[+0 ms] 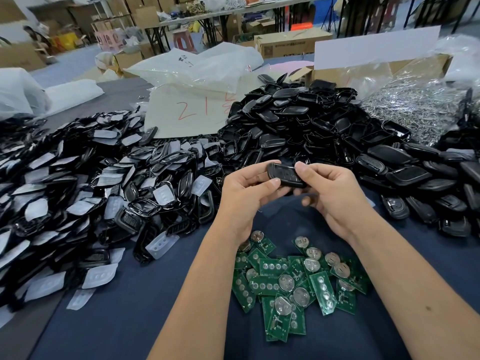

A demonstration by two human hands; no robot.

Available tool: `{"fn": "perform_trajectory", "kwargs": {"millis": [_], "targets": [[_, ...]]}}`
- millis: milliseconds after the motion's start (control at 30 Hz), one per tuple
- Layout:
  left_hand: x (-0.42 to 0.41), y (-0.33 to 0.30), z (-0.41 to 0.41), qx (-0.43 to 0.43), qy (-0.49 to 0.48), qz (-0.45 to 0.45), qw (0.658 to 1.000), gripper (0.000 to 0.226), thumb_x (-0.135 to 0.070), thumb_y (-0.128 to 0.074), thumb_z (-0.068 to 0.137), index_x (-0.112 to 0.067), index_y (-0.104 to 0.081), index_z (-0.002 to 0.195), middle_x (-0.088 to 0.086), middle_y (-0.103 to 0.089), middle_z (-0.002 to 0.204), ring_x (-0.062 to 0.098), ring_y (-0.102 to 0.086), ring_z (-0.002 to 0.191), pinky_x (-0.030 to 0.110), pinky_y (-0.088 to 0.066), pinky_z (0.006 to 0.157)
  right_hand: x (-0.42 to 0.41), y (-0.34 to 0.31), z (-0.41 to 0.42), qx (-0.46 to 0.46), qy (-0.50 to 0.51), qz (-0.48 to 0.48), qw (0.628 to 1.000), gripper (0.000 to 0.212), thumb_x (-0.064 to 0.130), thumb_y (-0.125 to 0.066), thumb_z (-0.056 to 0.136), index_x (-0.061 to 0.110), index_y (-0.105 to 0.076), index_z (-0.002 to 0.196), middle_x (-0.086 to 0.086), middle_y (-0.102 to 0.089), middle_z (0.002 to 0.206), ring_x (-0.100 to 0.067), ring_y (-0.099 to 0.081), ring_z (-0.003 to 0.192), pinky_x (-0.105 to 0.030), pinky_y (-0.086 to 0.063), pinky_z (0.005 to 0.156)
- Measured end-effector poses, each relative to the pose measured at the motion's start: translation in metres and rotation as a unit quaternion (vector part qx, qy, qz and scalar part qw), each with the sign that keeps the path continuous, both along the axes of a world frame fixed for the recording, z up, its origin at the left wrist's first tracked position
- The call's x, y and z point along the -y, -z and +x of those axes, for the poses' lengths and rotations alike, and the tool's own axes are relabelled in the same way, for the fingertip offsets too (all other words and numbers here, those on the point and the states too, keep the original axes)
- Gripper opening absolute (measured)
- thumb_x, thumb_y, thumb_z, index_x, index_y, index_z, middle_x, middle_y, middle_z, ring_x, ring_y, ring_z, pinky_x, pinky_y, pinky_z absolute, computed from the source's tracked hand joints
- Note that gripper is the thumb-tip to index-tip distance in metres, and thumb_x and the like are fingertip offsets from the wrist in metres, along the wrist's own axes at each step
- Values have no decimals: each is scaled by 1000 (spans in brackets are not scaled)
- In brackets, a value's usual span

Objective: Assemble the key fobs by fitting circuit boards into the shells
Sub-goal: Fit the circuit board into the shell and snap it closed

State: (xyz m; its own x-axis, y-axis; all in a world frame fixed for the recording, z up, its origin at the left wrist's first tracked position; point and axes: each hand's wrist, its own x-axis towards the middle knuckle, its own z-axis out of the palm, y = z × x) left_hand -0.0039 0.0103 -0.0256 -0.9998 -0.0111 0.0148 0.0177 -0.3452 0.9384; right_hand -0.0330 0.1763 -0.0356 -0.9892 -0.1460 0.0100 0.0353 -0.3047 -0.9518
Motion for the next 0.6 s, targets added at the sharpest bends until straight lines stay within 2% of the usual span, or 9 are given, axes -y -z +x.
{"fn": "perform_trajectory", "kwargs": {"millis": [100, 200, 333, 433, 533, 600], "targets": [[0, 0, 1, -7, -1, -7, 1000, 33, 17, -59, 93, -6, -76, 109, 17, -76, 101, 26, -75, 99, 28, -61, 82, -1, 5, -3, -35, 33, 68, 996, 26, 27, -76, 93, 6, -77, 78, -11, -56, 70, -12, -48, 55, -20, -37, 44], [0, 0, 1, -13, -1, -22, 1000, 34, 18, -58, 93, -6, -76, 109, 23, -72, 104, 26, -75, 99, 29, -62, 83, -2, 6, -5, -47, 35, 87, 994, 28, 24, -74, 96, 13, -76, 70, -7, -50, 61, -11, -41, 51, -18, -31, 42], [1, 0, 2, -17, 0, -36, 999, 35, 18, -58, 93, -5, -75, 113, 26, -68, 108, 28, -74, 103, 30, -62, 86, -3, 8, -5, -62, 34, 74, 995, 30, 24, -74, 96, 15, -73, 67, -1, -48, 54, -11, -37, 48, -18, -29, 42], [-2, 1, 1, -22, -23, -41, 999, 37, 17, -61, 92, -8, -74, 117, 18, -75, 103, 27, -75, 101, 31, -62, 85, -4, 9, -5, -95, 56, 96, 989, 24, 27, -75, 96, 15, -75, 75, -1, -52, 55, -14, -41, 50, -21, -33, 42], [-5, 0, 0, -66, -140, -164, 974, 36, 12, -73, 85, -16, -71, 106, 7, -75, 93, 19, -76, 86, 32, -62, 80, -2, 9, -3, -152, 85, 155, 973, 11, 26, -75, 96, 28, -78, 86, 2, -65, 63, -17, -58, 54, -25, -47, 46], [-4, 1, 0, -88, -189, -237, 949, 34, 8, -78, 81, -20, -65, 96, 2, -72, 92, 15, -75, 80, 38, -62, 80, 0, 8, -2, -192, 87, 173, 962, 13, 23, -75, 95, 33, -78, 87, 3, -71, 72, -15, -65, 60, -24, -52, 51]]}}
